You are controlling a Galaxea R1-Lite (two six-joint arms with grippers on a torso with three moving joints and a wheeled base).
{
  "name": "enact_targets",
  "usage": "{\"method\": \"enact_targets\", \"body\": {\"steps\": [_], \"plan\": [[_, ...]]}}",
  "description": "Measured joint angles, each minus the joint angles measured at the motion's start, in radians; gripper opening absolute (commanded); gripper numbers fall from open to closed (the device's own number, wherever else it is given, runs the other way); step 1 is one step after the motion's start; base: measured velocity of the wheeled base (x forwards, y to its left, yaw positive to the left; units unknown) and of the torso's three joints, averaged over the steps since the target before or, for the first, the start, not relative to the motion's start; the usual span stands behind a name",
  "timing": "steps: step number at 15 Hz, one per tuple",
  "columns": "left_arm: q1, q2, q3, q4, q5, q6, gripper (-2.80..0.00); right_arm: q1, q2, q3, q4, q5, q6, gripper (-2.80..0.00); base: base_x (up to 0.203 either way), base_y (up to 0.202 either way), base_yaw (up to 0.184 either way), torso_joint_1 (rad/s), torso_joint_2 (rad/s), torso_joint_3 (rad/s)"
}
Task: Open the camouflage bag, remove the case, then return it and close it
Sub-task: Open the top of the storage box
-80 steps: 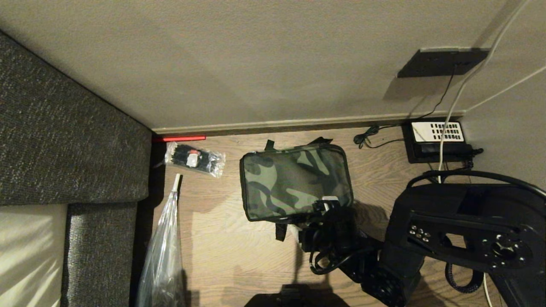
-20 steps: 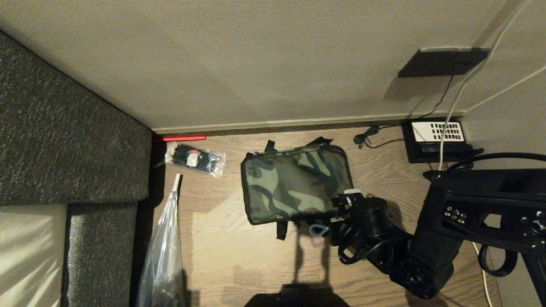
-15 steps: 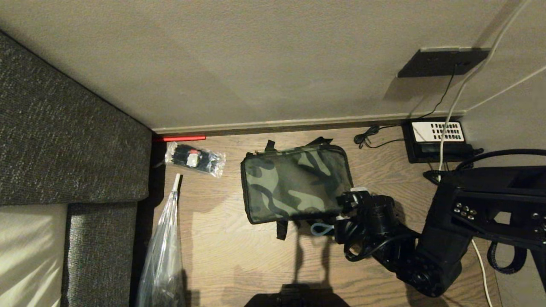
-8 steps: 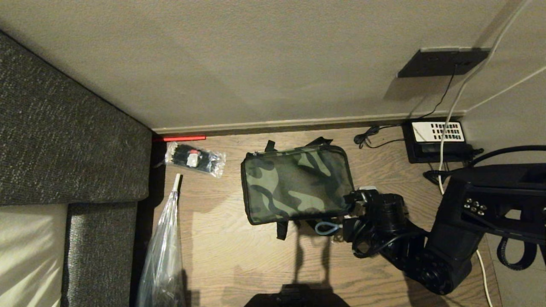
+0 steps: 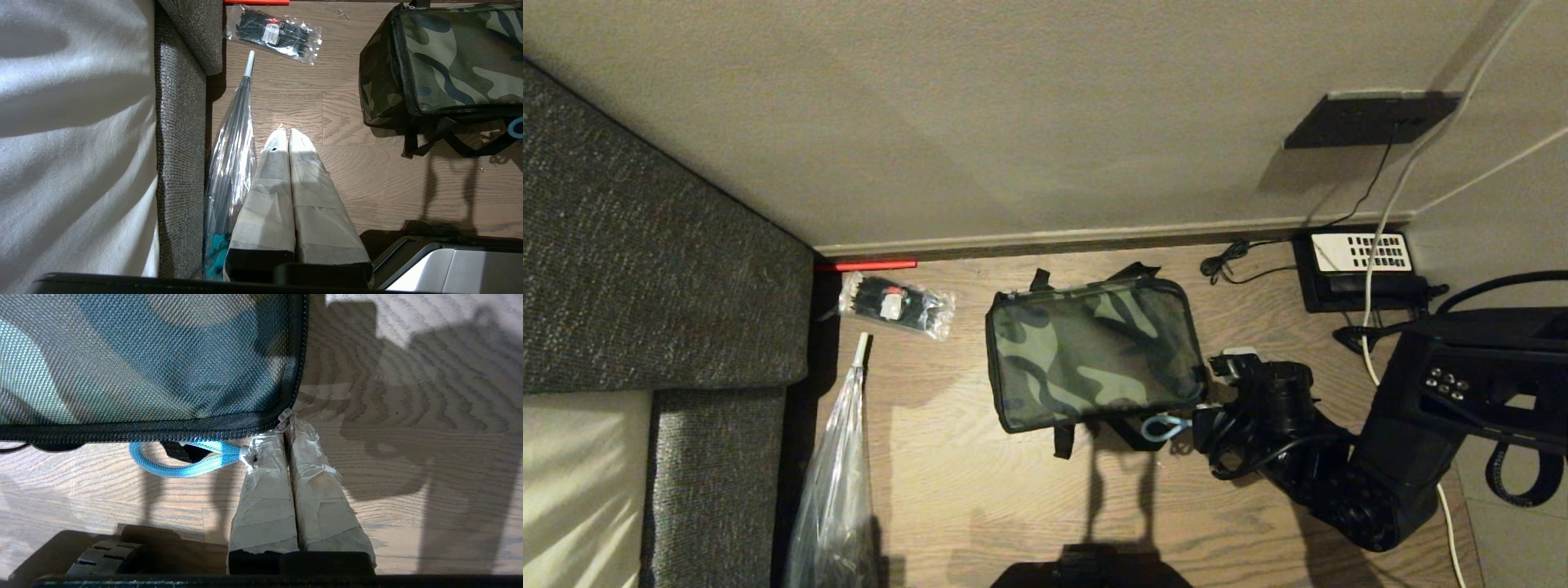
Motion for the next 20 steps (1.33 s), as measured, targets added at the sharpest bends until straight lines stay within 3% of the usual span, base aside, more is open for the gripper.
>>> {"method": "enact_targets", "body": {"steps": [20], "plan": [[0.000, 0.000, 0.000, 0.000, 0.000, 0.000, -2.80, -0.051, -0.009, -0.015, 0.003, 0.013, -0.021, -2.80, 0.000, 0.000, 0.000, 0.000, 0.00, 0.000]]}}
